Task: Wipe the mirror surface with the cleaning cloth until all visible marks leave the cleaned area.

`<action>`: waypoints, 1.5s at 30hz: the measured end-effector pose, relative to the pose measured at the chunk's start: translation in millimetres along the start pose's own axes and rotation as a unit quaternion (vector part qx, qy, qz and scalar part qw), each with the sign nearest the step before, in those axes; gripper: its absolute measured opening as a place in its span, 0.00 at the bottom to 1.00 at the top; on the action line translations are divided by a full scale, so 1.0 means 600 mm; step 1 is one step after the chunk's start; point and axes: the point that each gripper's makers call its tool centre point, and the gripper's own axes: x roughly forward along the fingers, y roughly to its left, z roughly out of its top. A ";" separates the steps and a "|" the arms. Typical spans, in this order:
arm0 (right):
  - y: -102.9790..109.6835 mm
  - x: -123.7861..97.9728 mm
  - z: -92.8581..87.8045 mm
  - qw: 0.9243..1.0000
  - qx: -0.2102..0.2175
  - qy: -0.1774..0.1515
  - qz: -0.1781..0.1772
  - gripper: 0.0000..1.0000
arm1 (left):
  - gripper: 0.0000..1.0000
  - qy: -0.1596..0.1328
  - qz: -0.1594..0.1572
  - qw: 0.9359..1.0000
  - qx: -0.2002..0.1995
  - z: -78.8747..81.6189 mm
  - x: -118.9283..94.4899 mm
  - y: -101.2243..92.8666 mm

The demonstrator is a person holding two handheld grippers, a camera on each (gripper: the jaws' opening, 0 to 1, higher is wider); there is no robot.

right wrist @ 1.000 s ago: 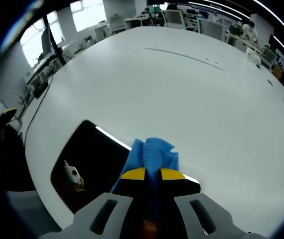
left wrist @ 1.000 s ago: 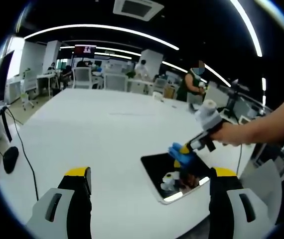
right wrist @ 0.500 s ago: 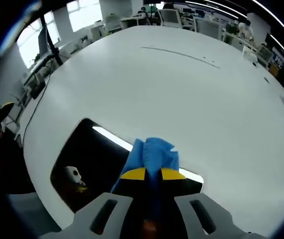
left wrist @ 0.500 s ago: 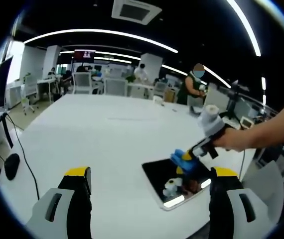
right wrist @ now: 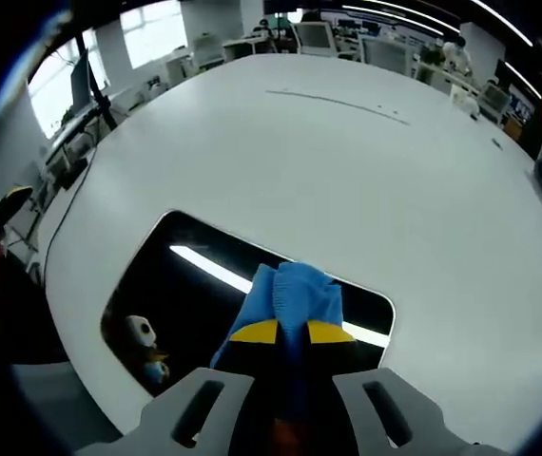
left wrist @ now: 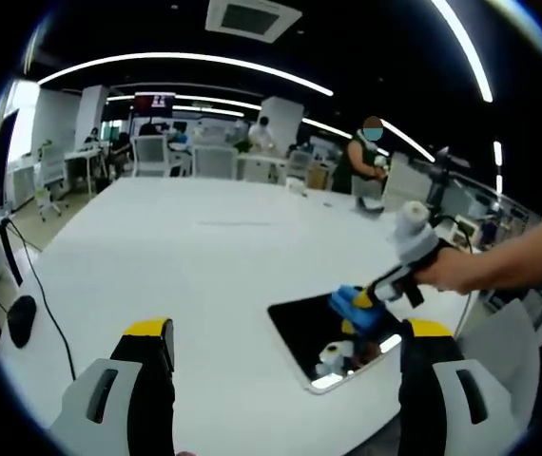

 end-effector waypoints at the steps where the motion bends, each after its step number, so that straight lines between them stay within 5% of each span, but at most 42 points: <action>1: 0.001 -0.001 -0.002 1.000 0.000 -0.001 0.000 0.04 | 1.00 0.000 0.000 1.000 0.001 0.001 -0.001 -0.001; 45: 0.044 -0.045 -0.076 1.000 0.004 -0.001 0.011 0.04 | 1.00 0.016 -0.014 1.000 -0.004 -0.014 0.007 -0.003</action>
